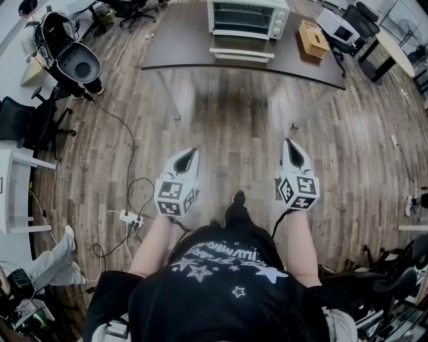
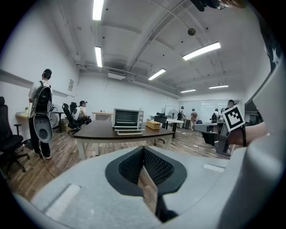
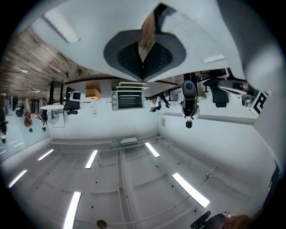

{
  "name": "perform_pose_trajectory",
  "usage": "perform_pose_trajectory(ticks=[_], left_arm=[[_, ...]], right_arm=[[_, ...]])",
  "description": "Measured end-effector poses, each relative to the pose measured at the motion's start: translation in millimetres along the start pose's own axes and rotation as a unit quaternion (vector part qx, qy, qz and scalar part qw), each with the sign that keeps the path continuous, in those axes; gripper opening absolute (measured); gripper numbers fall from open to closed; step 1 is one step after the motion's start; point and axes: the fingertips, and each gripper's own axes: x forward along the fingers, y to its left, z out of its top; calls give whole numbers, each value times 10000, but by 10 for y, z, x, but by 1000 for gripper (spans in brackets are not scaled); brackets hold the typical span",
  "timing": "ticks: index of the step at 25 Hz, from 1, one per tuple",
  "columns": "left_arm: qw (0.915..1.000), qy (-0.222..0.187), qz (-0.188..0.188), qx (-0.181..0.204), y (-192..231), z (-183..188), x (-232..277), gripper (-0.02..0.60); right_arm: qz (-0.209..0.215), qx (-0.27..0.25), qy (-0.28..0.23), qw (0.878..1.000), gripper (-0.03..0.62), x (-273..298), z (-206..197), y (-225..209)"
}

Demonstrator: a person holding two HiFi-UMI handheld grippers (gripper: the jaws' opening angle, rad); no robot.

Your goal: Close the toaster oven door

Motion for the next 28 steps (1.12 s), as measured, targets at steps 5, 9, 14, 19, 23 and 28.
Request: perform_pose_trajectory(ticks=[5, 9, 14, 19, 23, 28], left_arm=[[10000, 3, 6, 72, -66, 36, -17, 9], [10000, -6, -9, 65, -78, 48, -49, 9], [9996, 6, -127, 245, -136, -6, -121, 9], [9998, 175, -97, 45, -118, -203, -248, 9], [9998, 204, -30, 4, -41, -228, -249, 9], [9998, 145, 106, -90, 79, -171, -160, 9]], right_arm=[[-64, 101, 97, 9999, 3, -59, -63, -103], [-82, 87, 90, 9999, 3, -96, -38, -114], [-200, 148, 121, 9996, 3, -189, -99, -105], [-227, 243, 189, 9993, 3, -262, -205, -20], [-130, 215, 206, 9995, 18, -209, -217, 45], [56, 279, 214, 9994, 243, -38, -231, 84]])
